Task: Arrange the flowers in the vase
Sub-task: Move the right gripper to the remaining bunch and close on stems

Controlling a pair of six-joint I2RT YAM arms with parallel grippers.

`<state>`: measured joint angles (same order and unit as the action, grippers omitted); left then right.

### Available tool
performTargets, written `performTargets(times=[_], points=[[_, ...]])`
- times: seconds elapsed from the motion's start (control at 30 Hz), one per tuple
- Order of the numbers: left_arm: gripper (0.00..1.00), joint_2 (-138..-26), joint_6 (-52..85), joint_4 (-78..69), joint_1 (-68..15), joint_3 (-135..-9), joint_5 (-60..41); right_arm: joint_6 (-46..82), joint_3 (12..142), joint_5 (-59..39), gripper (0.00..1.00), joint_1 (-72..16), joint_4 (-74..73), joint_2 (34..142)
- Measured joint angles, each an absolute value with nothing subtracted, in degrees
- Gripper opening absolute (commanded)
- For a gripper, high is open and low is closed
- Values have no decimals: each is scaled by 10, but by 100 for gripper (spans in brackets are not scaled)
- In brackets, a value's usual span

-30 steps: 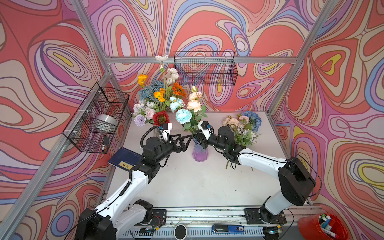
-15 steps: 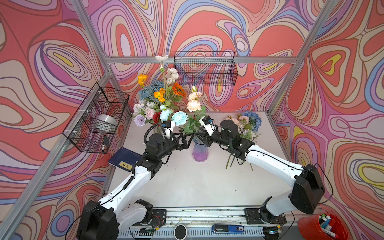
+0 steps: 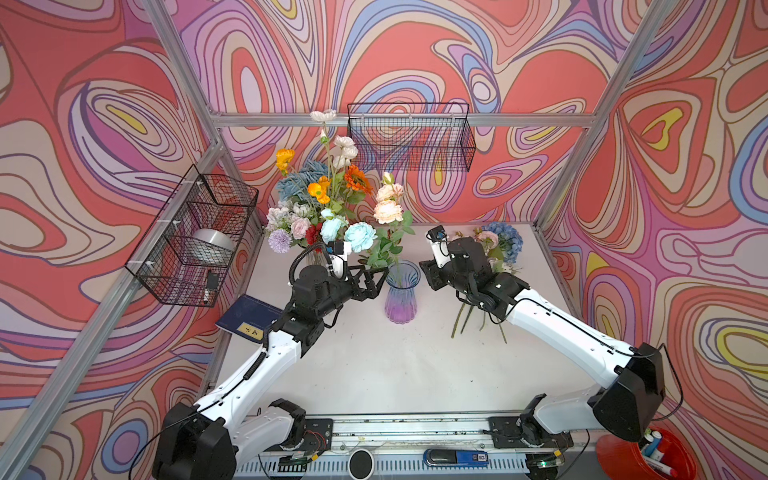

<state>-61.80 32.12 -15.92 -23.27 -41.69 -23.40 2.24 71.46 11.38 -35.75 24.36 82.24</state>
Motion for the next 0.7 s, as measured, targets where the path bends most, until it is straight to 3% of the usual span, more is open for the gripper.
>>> performTargets(times=[0.33,0.7], points=[[100,-583,324,-154,-240,-369,-205,57,721,161,49,-222,426,884],[100,-592,337,-175,-240,-368,-190,48,786,220,45,-191,492,1044]])
